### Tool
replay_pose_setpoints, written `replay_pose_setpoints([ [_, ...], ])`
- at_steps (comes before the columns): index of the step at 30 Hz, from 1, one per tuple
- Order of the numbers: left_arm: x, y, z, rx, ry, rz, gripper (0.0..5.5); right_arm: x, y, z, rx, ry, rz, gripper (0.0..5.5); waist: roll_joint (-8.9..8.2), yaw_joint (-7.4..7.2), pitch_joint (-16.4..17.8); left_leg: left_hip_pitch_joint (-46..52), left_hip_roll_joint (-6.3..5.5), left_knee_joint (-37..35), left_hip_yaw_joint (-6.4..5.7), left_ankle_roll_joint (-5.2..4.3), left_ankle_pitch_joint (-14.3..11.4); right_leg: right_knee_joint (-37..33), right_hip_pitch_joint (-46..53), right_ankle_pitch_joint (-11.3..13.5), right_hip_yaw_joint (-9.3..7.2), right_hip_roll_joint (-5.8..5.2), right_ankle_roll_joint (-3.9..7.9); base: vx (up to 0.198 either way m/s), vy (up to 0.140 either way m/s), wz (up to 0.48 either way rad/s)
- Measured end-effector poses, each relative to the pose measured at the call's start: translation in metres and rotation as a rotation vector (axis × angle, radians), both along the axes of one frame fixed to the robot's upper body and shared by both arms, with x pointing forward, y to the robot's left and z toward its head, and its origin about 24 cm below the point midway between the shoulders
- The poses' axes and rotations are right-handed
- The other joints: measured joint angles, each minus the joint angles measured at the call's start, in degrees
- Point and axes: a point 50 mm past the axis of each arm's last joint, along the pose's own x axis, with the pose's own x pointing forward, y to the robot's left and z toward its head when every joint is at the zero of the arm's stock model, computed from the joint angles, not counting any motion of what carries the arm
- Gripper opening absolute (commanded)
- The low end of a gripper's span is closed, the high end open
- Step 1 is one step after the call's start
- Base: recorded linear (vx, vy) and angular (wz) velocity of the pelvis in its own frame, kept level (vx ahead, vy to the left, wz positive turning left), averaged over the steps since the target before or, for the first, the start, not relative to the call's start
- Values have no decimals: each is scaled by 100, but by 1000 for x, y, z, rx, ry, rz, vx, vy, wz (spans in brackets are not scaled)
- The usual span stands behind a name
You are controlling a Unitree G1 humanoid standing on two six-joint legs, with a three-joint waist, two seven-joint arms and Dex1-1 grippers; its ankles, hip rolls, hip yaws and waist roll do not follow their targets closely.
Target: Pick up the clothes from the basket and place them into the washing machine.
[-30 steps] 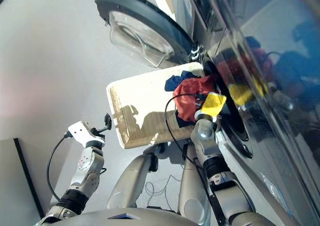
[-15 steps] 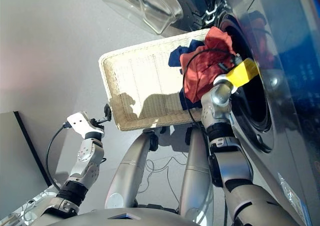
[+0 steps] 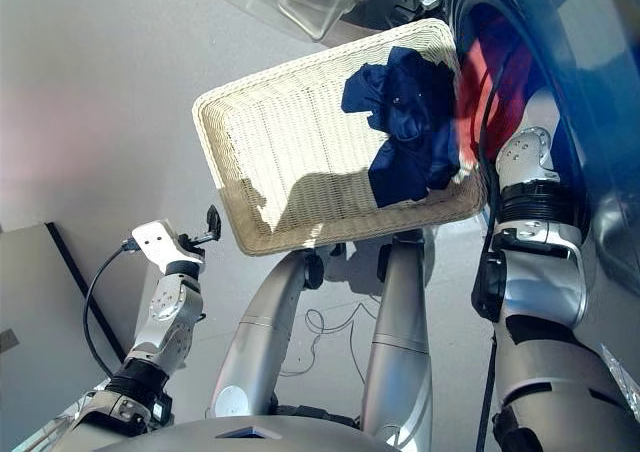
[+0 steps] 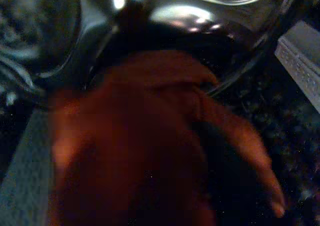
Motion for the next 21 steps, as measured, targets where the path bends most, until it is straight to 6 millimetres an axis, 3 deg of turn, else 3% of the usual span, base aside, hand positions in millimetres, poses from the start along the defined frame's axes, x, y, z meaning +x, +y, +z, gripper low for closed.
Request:
replay_pose_setpoints([
  [5,1,1,1,-1,-6,3,550,19,18,-42,-169,235,174,550,-80,-187,55,182,3,-36,-40,-4,-21,-26,202,-13,-36,-1,6,-11,-21,-1],
  [7,1,2,2,-1,-8,4,550,26,30,-58,-234,308,271,550,-114,-265,68,202,7,-25,-89,-11,-30,-21,255,-52,-84,-5,40,0,0,0],
  [12,1,5,-1,-2,-3,-7,550,34,64,-109,-359,502,507,550,-221,-291,71,280,35,-29,-175,-4,-45,-84,392,-70,-188,9,7,-9,-22,20],
  [14,0,11,-3,-3,6,16,550,34,83,-126,-438,565,601,550,-261,-384,53,279,42,-37,-279,-25,-32,-129,461,-65,-255,10,10,0,0,0],
  [17,0,16,-7,1,24,28,550,30,104,-150,-549,658,719,550,-492,-388,-45,284,45,-103,-315,-69,-8,-152,466,-66,-325,9,-4,0,0,0],
  [19,-1,18,-13,7,46,22,550,29,114,-163,-635,726,786,550,-537,-397,-60,313,52,-141,-441,-103,14,-251,573,-62,-426,3,-24,0,0,0],
  [21,-3,19,-18,13,70,21,550,29,125,-172,-692,780,833,550,-635,-357,-94,364,41,-212,-461,-113,33,-275,617,-75,-457,-15,-42,0,0,0],
])
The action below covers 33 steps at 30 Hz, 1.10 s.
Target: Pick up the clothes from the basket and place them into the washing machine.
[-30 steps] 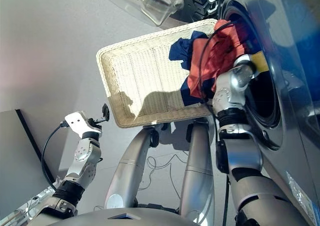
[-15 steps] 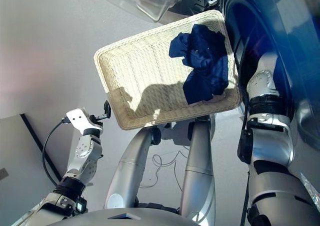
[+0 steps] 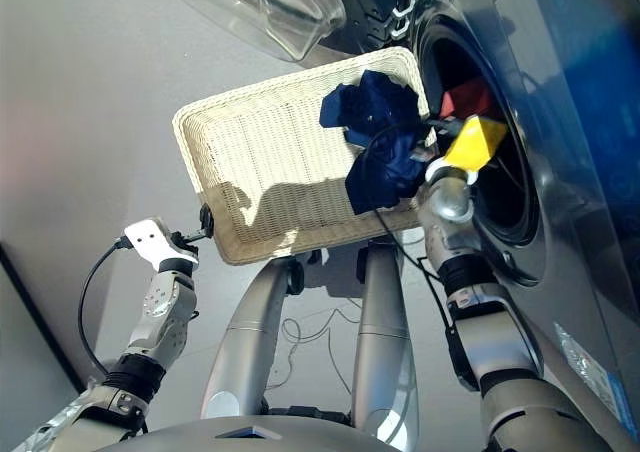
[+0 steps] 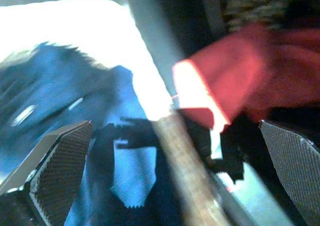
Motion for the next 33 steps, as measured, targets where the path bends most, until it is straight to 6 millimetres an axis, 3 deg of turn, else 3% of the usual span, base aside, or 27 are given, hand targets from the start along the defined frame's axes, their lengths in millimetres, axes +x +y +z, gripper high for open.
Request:
replay_pose_setpoints([
  [3,0,2,-3,5,15,4,550,4,8,-8,-85,62,38,550,-25,6,-2,17,-10,-36,-128,-28,20,-33,73,-14,-121,-23,-37,-3,-2,59],
  [12,8,3,4,3,-3,8,550,19,16,-23,-157,232,-5,550,-93,251,13,-119,-38,-46,-261,-85,60,52,-65,-75,-240,-61,-82,0,0,0],
  [20,20,1,19,8,-54,-8,550,34,11,-2,-157,251,-65,550,-85,323,111,-725,-86,379,-273,-82,33,436,-626,-132,-243,-123,-96,0,0,0],
  [21,20,2,22,15,-64,-11,550,38,10,4,-151,250,-80,136,-83,325,140,-803,-90,435,-275,-70,22,489,-699,-136,-238,-123,-98,0,0,0],
  [22,21,3,25,19,-75,-13,550,41,9,11,-140,242,-91,0,-84,334,174,-884,-91,504,-275,-71,9,551,-781,-140,-231,-124,-103,0,0,0],
  [25,25,1,33,11,-104,-19,550,44,8,21,-104,217,-107,0,-81,420,261,-992,-90,620,-276,-81,-2,678,-893,-167,-219,-122,-147,0,0,0],
  [33,26,1,30,-15,-79,-12,550,41,13,18,63,169,-109,0,-77,411,273,-882,-58,650,-253,-86,-5,623,-784,-122,-207,-93,-155,0,0,0],
])
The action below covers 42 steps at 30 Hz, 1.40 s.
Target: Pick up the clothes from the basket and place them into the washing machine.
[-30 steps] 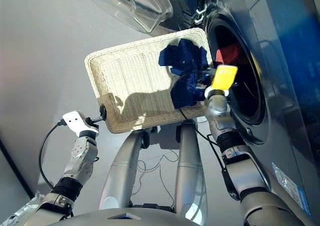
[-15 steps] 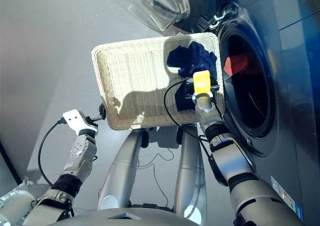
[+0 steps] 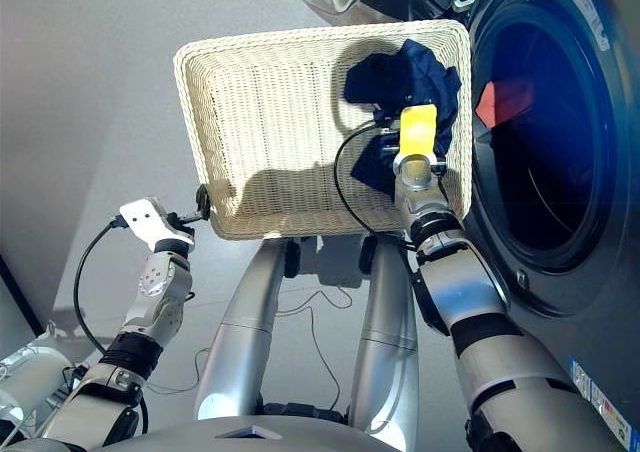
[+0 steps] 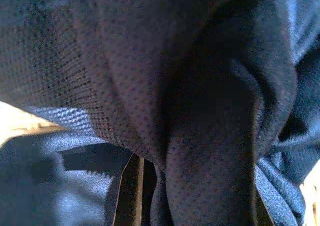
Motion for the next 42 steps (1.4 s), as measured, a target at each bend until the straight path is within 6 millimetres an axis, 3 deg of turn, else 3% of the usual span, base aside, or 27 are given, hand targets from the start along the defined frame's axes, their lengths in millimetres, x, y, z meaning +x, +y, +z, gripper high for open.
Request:
replay_pose_setpoints([
  [4,-1,0,-4,-1,17,5,550,-12,5,-13,142,-67,5,0,0,-32,0,381,27,-258,37,31,25,-267,369,54,22,33,27,0,0,0],
  [6,-3,1,-7,-1,29,9,550,-20,10,-18,246,-113,7,0,-1,-121,0,605,36,-422,91,45,41,-395,557,74,66,49,51,0,0,0],
  [10,-3,0,-8,-1,28,8,550,-28,4,-15,427,-218,-53,0,1,-199,-1,890,55,-654,183,42,70,-581,802,115,145,81,75,-1,13,-91],
  [14,-7,-2,-13,12,47,-4,550,-32,-25,13,659,-435,-210,0,14,-170,5,1094,59,-778,334,63,80,-687,907,164,297,110,86,5,26,-95],
  [18,-8,-2,-14,17,47,-14,550,-40,-54,37,771,-621,-341,0,84,-143,-11,1242,37,-825,459,104,60,-696,987,153,419,108,131,9,61,-125],
  [24,-19,0,-25,19,77,-18,550,-57,-114,102,896,-912,-616,0,389,-103,-100,1247,13,-818,675,221,16,-787,943,192,656,124,283,7,33,-109],
  [27,-22,-1,-29,22,87,-30,550,-67,-128,102,847,-939,-707,0,537,-57,-199,1216,-13,-812,699,252,-4,-775,906,192,686,102,292,0,0,0],
  [28,-23,-3,-29,23,89,-36,550,-67,-128,100,850,-931,-722,41,578,-53,-227,1190,-20,-810,701,256,-6,-771,880,200,687,96,286,0,0,0],
  [29,-23,-4,-30,25,90,-44,550,-68,-129,96,839,-917,-731,550,605,-53,-246,1167,-23,-805,707,258,-6,-756,856,213,680,96,297,0,0,0],
  [35,-22,-5,-29,29,86,-51,550,-58,-118,51,650,-667,-616,550,604,-152,-246,1188,-17,-769,704,266,-13,-734,897,229,671,102,300,-6,-8,0],
  [40,-26,-4,-32,22,90,-59,550,-47,-82,10,447,-402,-342,550,576,-304,-250,1254,5,-747,621,249,-26,-724,1029,188,589,105,312,-14,-38,28],
  [42,-30,-2,-35,18,101,-63,550,-48,-68,-10,399,-305,-254,550,439,-324,-310,1299,17,-753,609,223,-39,-742,1065,176,576,114,284,-8,-27,11],
])
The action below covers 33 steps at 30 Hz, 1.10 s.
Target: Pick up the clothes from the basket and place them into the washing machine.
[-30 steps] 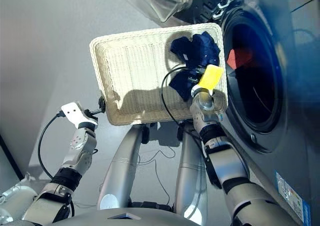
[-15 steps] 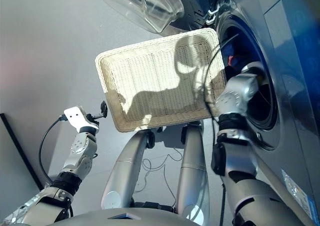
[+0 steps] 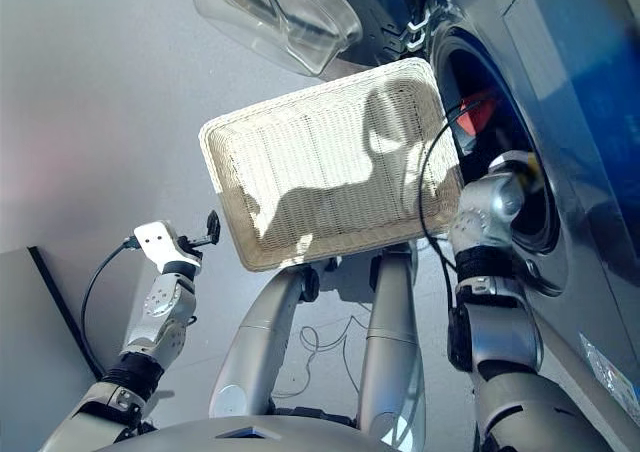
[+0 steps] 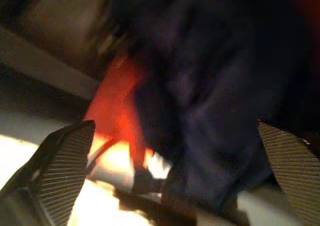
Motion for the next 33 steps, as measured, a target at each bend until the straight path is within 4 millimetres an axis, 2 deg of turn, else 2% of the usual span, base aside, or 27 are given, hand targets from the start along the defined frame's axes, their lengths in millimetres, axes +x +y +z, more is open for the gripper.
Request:
replay_pose_setpoints([
  [2,-4,2,-4,-1,18,-2,550,-3,7,-16,-60,71,71,550,-118,-8,-54,32,15,-6,-35,-8,4,-27,53,1,-38,5,-8,-7,-53,49],
  [4,-8,5,-11,0,50,-13,550,-9,15,-39,-190,194,179,550,-193,-42,-77,191,17,-67,-164,-32,20,-104,292,13,-175,-14,-11,13,-59,148],
  [6,-13,10,-22,5,98,-6,550,-16,26,-61,-259,287,266,550,-383,-52,-170,419,20,-241,-209,-66,58,-237,511,23,-242,-16,-20,0,0,0],
  [8,-20,14,-34,13,159,5,550,-23,37,-81,-271,359,318,550,-507,-90,-229,694,24,-426,-316,-102,113,-412,822,23,-327,-27,-40,83,-28,125],
  [11,-32,16,-55,36,263,-16,550,-41,48,-111,-277,459,388,550,-682,-91,-291,1258,64,-799,-376,-96,205,-739,1403,30,-475,-30,-56,74,-17,101],
  [14,-42,19,-69,51,339,-37,550,-60,52,-135,-304,557,429,550,-799,-93,-337,1743,62,-1172,-486,-103,295,-1054,1919,43,-607,-40,-58,25,-4,43],
  [15,-46,20,-74,54,365,-40,550,-68,52,-143,-313,590,442,550,-845,-104,-345,1916,60,-1280,-494,-101,354,-1163,2090,104,-646,-43,-99,0,0,0],
  [18,-55,22,-86,54,436,-36,550,-86,54,-162,-311,668,470,550,-917,-114,-342,2470,71,-1632,-621,-102,420,-1483,2665,117,-786,-38,-89,87,6,101],
  [21,-67,25,-97,90,504,-54,550,-104,57,-180,-272,738,490,550,-1015,-108,-382,2990,106,-1944,-624,-104,460,-1799,3210,118,-863,-11,-68,87,16,33],
  [24,-83,29,-110,142,594,-73,550,-135,58,-205,-244,851,506,550,-1142,-121,-528,3514,151,-2225,-625,-104,470,-2124,3750,132,-908,36,-48,95,36,-23],
  [26,-89,31,-113,183,622,-93,550,-149,57,-213,-227,894,514,550,-1211,-125,-617,3755,161,-2387,-618,-97,488,-2304,3995,168,-917,56,-40,77,39,-36],
  [29,-100,33,-120,206,673,-98,550,-171,55,-227,-174,962,498,550,-1246,-124,-676,4200,185,-2604,-591,-89,495,-2575,4464,222,-913,80,-6,72,32,-56],
  [33,-122,41,-131,214,762,-72,550,-212,58,-248,-128,1099,512,550,-1279,-129,-1033,4677,222,-2879,-557,-84,500,-2869,4932,245,-906,128,11,95,18,-70],
])
